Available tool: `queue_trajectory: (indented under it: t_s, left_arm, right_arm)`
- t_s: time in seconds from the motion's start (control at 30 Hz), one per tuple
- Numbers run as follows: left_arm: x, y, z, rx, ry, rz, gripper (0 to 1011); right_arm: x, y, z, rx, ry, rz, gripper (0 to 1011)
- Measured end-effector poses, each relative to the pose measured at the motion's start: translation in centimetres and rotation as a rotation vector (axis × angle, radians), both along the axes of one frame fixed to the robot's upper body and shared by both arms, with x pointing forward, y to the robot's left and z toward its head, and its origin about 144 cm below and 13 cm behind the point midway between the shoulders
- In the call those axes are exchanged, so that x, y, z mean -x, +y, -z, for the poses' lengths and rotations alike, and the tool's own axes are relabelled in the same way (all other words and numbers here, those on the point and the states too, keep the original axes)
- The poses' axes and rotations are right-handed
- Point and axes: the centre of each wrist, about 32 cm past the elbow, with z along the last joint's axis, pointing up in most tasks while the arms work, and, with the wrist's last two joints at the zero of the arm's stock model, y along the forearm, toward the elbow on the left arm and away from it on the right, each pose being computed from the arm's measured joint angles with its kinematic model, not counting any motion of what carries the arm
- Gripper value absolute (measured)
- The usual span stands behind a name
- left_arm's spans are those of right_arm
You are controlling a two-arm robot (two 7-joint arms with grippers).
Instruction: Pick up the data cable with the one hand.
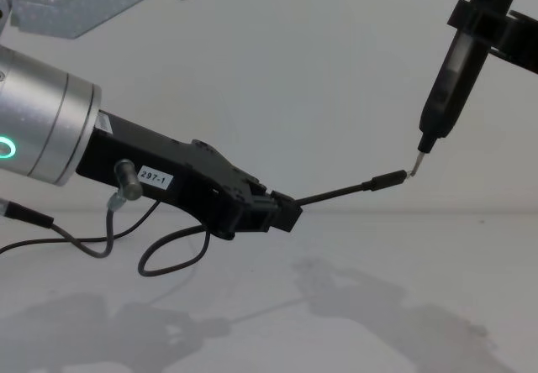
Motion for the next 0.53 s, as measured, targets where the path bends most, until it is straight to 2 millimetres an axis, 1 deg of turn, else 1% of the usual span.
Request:
queue_trajectory:
  t_s: [0.53]
  left_arm:
    - [0.0, 0.0, 0.0, 0.0, 0.0, 0.0, 49]
  right_arm:
    - [-0.05, 0.0, -0.13, 0.002, -0.003, -0.001, 268]
